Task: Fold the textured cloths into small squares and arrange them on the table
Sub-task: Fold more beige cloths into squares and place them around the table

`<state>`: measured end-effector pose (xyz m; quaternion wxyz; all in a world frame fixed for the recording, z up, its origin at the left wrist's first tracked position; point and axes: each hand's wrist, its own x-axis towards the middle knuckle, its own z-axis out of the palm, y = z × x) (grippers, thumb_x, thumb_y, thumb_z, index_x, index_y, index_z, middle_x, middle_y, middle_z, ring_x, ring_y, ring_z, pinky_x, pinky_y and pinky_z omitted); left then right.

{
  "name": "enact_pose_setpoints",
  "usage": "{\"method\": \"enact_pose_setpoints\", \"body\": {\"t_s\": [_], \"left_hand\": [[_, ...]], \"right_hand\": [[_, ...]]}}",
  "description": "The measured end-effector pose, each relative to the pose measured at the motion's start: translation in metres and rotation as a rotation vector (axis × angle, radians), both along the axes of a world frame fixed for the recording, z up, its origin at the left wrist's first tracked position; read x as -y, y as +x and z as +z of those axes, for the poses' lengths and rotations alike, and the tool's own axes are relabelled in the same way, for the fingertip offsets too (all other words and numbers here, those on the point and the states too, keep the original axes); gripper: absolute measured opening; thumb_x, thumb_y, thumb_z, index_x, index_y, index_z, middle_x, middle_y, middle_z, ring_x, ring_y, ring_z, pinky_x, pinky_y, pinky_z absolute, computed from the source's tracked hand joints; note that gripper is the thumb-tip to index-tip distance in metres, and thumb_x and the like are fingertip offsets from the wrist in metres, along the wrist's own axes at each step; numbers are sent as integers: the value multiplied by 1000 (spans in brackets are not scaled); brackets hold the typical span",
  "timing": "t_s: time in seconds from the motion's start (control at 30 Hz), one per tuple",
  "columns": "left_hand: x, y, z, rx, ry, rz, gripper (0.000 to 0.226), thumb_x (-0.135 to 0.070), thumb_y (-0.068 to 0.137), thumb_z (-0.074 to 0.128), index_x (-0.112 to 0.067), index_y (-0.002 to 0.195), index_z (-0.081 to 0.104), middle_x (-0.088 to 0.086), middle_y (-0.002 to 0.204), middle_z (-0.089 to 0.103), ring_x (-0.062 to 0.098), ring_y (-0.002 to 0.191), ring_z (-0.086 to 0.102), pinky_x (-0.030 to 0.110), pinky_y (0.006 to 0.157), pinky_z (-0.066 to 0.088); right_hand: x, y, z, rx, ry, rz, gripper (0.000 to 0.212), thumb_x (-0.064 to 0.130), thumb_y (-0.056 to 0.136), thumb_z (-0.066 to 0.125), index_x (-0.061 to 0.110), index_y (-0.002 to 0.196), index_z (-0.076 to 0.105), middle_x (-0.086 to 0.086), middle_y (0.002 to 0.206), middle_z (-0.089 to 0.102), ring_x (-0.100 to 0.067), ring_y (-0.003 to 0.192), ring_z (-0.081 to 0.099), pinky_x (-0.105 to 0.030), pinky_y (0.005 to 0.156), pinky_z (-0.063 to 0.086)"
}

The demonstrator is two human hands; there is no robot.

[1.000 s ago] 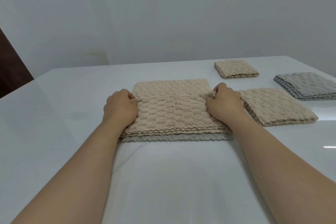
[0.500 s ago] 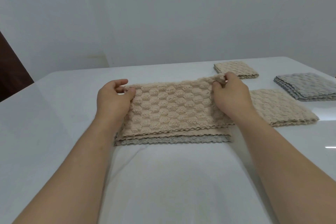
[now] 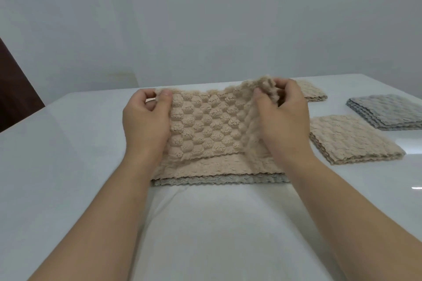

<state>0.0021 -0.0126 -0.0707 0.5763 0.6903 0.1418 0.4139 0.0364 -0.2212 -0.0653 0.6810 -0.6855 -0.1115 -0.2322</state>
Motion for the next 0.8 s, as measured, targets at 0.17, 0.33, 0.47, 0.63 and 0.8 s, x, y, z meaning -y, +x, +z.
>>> {"method": "enact_pose_setpoints", "body": {"t_s": [0.17,0.33,0.47,0.63,0.8], "left_hand": [[27,-9,0,-14,122,-40,16,-40,96,66,-27,88,61,-7,58,66,12,49,52,41,60,54],[43,-15,0,-34,175,-122,16,-38,98,65,-23,91,65,-10,54,64,9,49,50,34,59,50],[49,-18,1,-35,201,-144,15,-35,98,65,-21,91,66,-17,49,60,5,48,47,28,56,47],[50,-20,1,-27,203,-154,13,-35,96,68,-23,91,71,-18,57,66,0,54,57,27,65,48],[50,-21,2,-10,198,-176,12,-32,95,70,-29,85,75,-14,75,75,6,74,72,42,81,62]], "right_hand": [[-24,-24,-14,22,-152,177,19,30,93,71,33,111,65,5,90,65,-1,78,61,-20,73,53],[-31,-27,-22,33,-181,212,30,37,94,69,33,123,65,10,102,69,-8,91,67,-35,83,57],[-31,-27,-22,29,-83,238,21,32,90,74,32,102,57,7,93,65,-11,82,63,-33,71,55],[-30,-27,-21,38,-86,248,16,29,90,74,31,96,60,15,88,64,-4,81,62,-18,67,49],[-30,-27,-23,83,-154,228,14,31,91,73,33,102,65,9,91,65,-8,88,63,-24,72,53]]}}
